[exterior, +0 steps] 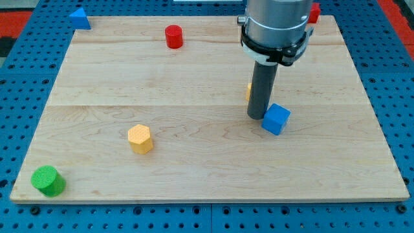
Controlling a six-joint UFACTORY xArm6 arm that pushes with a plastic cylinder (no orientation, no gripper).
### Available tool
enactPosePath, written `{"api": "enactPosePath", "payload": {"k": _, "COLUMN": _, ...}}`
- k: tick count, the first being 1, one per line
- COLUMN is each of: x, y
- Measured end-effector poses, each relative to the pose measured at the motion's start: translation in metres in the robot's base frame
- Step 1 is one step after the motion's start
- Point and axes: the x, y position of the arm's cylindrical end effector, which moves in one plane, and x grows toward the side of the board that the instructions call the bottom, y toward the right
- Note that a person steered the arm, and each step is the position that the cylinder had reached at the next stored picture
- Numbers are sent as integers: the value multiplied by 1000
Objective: Move the blue cube down and right
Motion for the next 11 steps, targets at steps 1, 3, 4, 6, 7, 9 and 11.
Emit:
{"api": "enactPosePath", "payload": {"k": 1, "x": 10, "y": 5}}
{"api": "enactPosePath", "payload": {"k": 3, "x": -43, "y": 6}}
{"api": "enactPosePath", "payload": {"k": 4, "x": -19, "y": 4}}
{"api": "enactPosePath", "payload": {"k": 6, "x": 43, "y": 47}}
{"api": "enactPosePath", "payload": {"k": 7, "x": 41, "y": 53}}
{"api": "enactPosePath", "payload": {"k": 9, "x": 17, "y": 64}}
{"api": "enactPosePath", "payload": {"k": 11, "x": 7, "y": 78}}
